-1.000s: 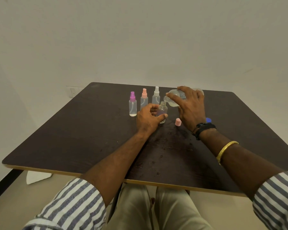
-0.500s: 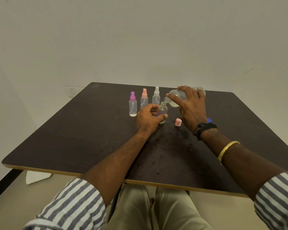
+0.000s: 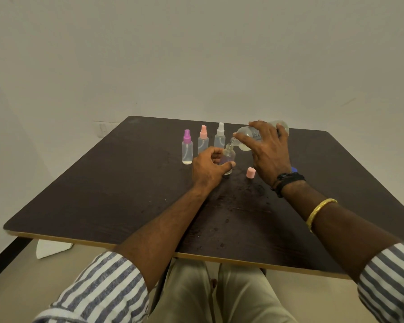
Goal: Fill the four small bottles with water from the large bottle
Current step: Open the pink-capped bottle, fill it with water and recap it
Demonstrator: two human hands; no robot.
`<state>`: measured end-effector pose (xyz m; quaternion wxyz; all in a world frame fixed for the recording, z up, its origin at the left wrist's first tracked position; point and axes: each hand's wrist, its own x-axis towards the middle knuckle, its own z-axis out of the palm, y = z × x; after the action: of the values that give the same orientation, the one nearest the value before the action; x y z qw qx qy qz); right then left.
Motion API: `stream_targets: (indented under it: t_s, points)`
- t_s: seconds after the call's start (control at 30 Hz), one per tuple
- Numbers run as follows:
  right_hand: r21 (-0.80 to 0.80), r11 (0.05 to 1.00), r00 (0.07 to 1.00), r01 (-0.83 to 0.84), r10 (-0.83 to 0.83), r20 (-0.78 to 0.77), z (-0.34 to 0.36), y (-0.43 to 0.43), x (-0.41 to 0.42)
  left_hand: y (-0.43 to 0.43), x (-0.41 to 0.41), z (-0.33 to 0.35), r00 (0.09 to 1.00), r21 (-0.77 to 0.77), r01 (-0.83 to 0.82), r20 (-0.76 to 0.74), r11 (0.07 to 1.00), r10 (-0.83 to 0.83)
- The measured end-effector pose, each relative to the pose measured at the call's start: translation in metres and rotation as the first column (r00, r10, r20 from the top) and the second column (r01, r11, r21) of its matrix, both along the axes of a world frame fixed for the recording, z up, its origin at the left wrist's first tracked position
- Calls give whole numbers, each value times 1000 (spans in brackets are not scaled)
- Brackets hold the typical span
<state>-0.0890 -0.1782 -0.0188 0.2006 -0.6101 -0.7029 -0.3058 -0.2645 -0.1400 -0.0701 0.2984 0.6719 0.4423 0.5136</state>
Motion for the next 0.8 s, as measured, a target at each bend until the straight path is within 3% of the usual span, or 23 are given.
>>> stream_targets:
  t_s: [0.8]
  points:
    - [75,997,1000,-2,1,15,1,3,4,2,0,-5,1000,-7,16,9,1000,-16]
